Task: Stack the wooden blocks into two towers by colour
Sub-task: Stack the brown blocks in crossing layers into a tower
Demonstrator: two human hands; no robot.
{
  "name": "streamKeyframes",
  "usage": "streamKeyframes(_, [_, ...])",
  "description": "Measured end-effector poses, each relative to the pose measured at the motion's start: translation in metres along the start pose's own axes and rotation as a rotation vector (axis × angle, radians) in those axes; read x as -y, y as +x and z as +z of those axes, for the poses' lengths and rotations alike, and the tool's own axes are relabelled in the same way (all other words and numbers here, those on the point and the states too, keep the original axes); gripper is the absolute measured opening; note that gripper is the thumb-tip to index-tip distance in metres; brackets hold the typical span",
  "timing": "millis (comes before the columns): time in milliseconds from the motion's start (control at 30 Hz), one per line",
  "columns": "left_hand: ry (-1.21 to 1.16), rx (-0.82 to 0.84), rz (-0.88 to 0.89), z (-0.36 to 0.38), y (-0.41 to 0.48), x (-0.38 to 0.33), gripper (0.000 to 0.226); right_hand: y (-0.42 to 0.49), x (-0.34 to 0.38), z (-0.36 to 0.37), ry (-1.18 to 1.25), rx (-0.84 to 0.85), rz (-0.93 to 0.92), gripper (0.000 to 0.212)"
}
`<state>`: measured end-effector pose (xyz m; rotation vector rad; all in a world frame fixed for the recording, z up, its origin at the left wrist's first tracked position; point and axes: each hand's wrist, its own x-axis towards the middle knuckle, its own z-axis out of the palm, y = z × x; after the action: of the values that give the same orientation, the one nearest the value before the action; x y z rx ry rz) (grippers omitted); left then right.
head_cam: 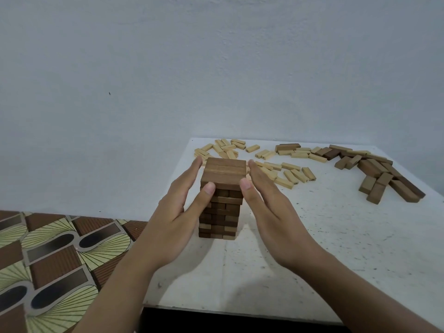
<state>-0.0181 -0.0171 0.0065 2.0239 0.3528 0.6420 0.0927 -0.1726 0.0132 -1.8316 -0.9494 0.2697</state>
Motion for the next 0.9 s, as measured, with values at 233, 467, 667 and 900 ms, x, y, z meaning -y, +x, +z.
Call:
streamKeyframes(233, [-0.073,-0.221,0.217,-0.006,0.012,-0.026,0.031,0.007,0.0,-0.014,0.044,-0.168,-0.069,0.051])
streamKeyframes(467, [0.168,-0.308,0.541,0.012,0.027,-0.068,0.011,0.009,0.001,-0.046,0.048,-0.295,-0.179,0.017])
streamKeyframes(667, [0.106,-0.104,0.587,0.069,0.031,-0.093,0.007,0.003,-0.03,-0.094,-0.059,-0.325,-0.103,0.017])
streamKeyframes(900, [0.454,0.287,0.183,0.165,0.068,-0.076,0.03,0.017,-0.096,-0.165,-0.481,-0.335,-0.03,0.019])
